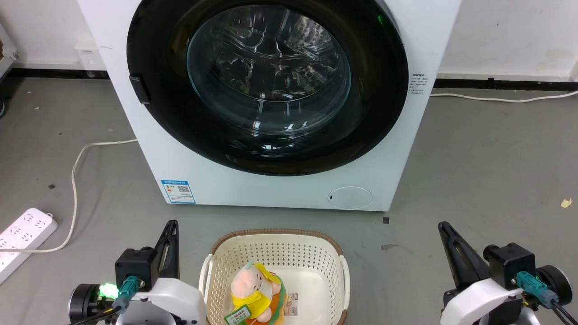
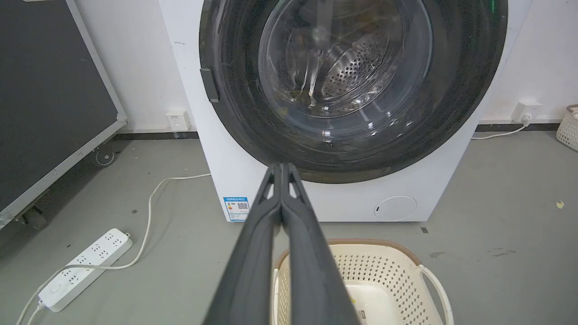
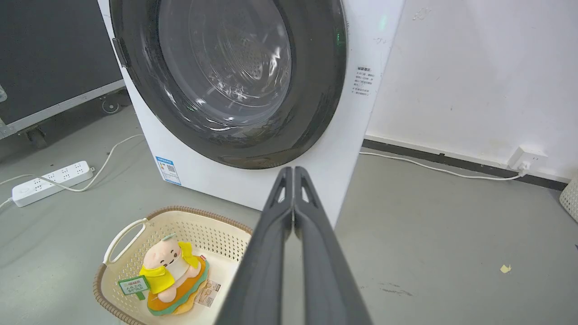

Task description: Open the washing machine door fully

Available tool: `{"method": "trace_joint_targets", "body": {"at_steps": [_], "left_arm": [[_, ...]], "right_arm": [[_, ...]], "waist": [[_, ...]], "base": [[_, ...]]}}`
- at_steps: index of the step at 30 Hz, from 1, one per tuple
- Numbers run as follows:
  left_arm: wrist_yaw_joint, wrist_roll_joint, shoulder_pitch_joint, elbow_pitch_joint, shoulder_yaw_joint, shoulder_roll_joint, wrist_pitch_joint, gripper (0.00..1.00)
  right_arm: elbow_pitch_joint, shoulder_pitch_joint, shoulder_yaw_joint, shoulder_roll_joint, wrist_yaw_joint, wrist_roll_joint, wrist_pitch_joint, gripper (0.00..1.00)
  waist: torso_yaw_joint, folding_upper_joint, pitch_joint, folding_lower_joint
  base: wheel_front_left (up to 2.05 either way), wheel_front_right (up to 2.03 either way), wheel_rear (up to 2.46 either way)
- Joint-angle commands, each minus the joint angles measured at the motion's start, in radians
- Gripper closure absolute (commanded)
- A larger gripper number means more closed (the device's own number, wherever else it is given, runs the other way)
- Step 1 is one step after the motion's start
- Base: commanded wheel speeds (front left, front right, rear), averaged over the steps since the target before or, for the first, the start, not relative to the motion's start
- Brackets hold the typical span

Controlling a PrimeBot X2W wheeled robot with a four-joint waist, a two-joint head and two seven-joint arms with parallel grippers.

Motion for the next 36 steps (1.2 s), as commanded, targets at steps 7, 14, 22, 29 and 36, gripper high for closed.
{"method": "trace_joint_targets", "body": {"at_steps": [7, 14, 22, 29, 36], "left_arm": [[0.003, 0.003, 0.015, -0.004, 0.000, 0.002, 0.000, 1.00], [0.003, 0.003, 0.015, -0.004, 0.000, 0.002, 0.000, 1.00], [0.003, 0.003, 0.015, -0.004, 0.000, 0.002, 0.000, 1.00], [0.000, 0.000, 0.000, 0.000, 0.000, 0.000, 0.000, 0.00], [0.002, -0.003, 0.000, 0.004, -0.006, 0.000, -0.010, 0.00]], "right_arm": [[-0.004, 0.006, -0.001, 0.005, -0.001, -0.008, 0.000, 1.00], [-0.004, 0.006, -0.001, 0.005, -0.001, -0.008, 0.000, 1.00], [-0.004, 0.006, -0.001, 0.005, -0.001, -0.008, 0.000, 1.00], [0.000, 0.000, 0.001, 0.000, 0.000, 0.001, 0.000, 0.00], [0.004, 0.000, 0.000, 0.000, 0.000, 0.010, -0.010, 0.00]], "waist": [[0.000, 0.0000, 0.000, 0.0000], [0.000, 0.0000, 0.000, 0.0000], [0.000, 0.0000, 0.000, 0.0000], [0.000, 0.0000, 0.000, 0.0000], [0.000, 0.0000, 0.001, 0.0000]], "base": [[0.00, 0.00, 0.00], [0.00, 0.00, 0.00], [0.00, 0.00, 0.00], [0.00, 0.00, 0.00], [0.00, 0.00, 0.00]]}}
